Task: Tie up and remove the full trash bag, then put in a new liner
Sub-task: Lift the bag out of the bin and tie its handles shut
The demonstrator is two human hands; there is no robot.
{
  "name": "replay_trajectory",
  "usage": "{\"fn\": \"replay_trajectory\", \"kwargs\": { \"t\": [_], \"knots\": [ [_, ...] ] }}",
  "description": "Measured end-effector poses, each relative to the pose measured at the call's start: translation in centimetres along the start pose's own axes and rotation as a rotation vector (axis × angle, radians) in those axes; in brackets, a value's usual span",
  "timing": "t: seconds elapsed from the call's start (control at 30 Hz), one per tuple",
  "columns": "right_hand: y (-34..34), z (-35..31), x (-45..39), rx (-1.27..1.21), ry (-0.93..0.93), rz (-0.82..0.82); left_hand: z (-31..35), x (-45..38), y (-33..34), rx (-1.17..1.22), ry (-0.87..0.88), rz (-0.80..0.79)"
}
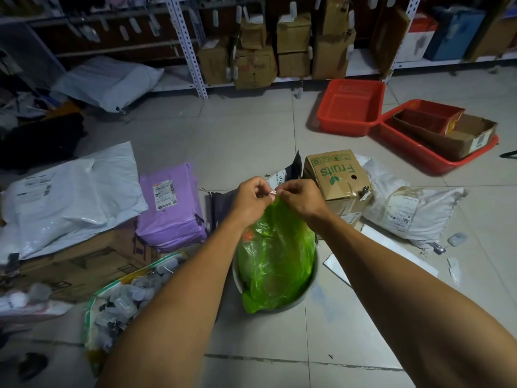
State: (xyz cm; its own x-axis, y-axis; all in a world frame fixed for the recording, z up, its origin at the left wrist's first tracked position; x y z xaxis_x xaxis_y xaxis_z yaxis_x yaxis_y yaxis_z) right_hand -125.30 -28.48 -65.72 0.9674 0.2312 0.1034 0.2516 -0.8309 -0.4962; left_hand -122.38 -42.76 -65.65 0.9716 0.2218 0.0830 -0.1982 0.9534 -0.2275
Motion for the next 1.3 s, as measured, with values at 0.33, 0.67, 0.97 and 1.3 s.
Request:
{"fn": "replay_trajectory", "kwargs": {
  "t": [0.33, 0.67, 0.97, 1.3],
  "knots": [
    [0.0, 0.3, -0.2, 0.002, 0.091, -0.119, 0.1, 0.2, 0.3, -0.037, 0.021, 0.083],
    [-0.5, -0.4, -0.1, -0.171, 0.223, -0.317, 0.7, -0.2, 0.3, -0.161, 0.022, 0.063],
    [-0.7, -0.8, -0.5, -0.262, 0.391, -0.286, 0.8, 0.0, 0.4, -0.1, -0.007, -0.013],
    [-2.2, -1.6, 1.1, 0.014, 0.053, -0.34, 1.0, -0.3, -0.8, -0.146, -0.055, -0.124]
  ]
}}
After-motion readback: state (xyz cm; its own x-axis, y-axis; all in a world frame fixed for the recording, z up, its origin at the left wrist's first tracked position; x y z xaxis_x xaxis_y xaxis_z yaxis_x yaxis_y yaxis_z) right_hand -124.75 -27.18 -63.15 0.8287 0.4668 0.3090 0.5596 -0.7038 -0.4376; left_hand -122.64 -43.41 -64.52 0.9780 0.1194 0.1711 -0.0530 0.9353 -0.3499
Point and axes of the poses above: each hand's wrist, its own x-axis away from the middle knuckle, its own y-axis out of the palm, z = x × y, the point moved 3 cm from there along -x, towards the middle knuckle, and after that the axes turned 9 degrees about x, right-handed, at the moved point
